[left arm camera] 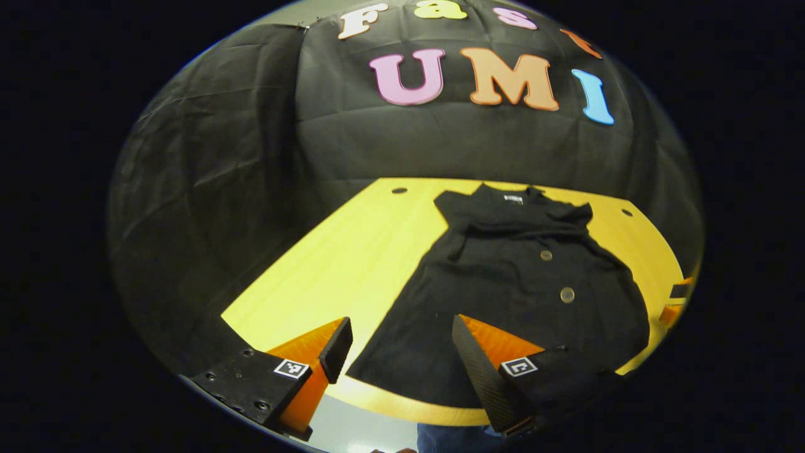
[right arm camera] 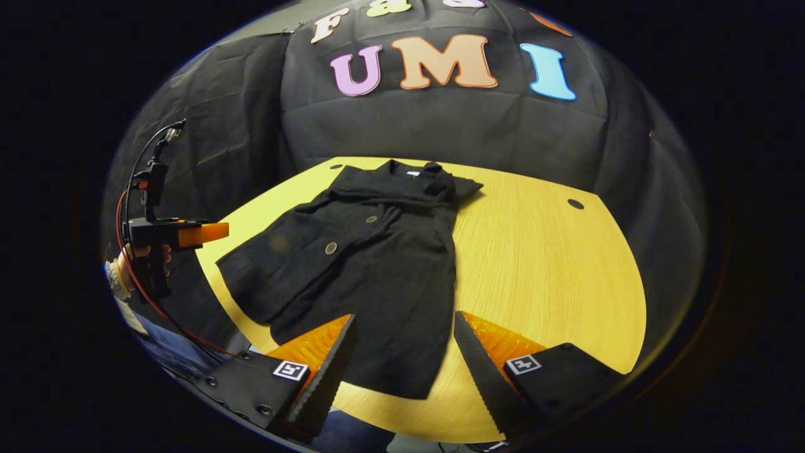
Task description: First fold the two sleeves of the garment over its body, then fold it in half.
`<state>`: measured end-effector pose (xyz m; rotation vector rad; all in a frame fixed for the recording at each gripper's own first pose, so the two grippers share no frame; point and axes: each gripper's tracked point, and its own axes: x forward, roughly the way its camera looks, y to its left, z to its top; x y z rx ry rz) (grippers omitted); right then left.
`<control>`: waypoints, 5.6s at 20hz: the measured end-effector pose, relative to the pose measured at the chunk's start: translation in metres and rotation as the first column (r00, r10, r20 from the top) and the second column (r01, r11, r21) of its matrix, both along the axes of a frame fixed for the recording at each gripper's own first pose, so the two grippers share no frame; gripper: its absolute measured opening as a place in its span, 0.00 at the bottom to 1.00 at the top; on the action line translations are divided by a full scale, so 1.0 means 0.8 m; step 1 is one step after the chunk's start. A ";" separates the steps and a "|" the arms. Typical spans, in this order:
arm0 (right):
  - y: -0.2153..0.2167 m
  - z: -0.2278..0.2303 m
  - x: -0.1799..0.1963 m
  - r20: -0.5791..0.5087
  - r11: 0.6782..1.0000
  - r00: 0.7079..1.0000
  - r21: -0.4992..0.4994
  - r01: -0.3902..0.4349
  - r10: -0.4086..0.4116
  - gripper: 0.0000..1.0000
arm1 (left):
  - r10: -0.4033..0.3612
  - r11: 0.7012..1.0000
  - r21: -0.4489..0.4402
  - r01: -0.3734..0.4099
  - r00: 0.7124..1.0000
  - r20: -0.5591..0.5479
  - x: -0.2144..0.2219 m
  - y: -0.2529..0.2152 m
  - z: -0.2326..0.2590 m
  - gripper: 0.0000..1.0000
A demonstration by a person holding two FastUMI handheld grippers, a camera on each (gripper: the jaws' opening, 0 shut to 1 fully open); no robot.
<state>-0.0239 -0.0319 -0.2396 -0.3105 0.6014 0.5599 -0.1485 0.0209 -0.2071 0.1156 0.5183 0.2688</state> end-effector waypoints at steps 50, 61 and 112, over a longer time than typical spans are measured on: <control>0.056 -0.064 -0.035 -0.133 0.994 0.991 -0.108 -0.009 -0.005 0.06 | -0.185 0.976 -0.157 0.153 0.959 -0.213 0.000 -0.036 -0.077 0.00; 0.094 0.059 0.063 0.052 1.000 0.999 -0.018 0.015 -0.014 0.06 | -0.295 0.948 -0.135 0.288 0.955 -0.039 0.125 -0.069 0.027 0.00; 0.210 0.180 0.416 0.314 0.970 0.919 0.124 0.209 -0.238 1.00 | -0.267 0.960 -0.010 0.280 0.926 0.266 0.515 -0.054 0.117 0.92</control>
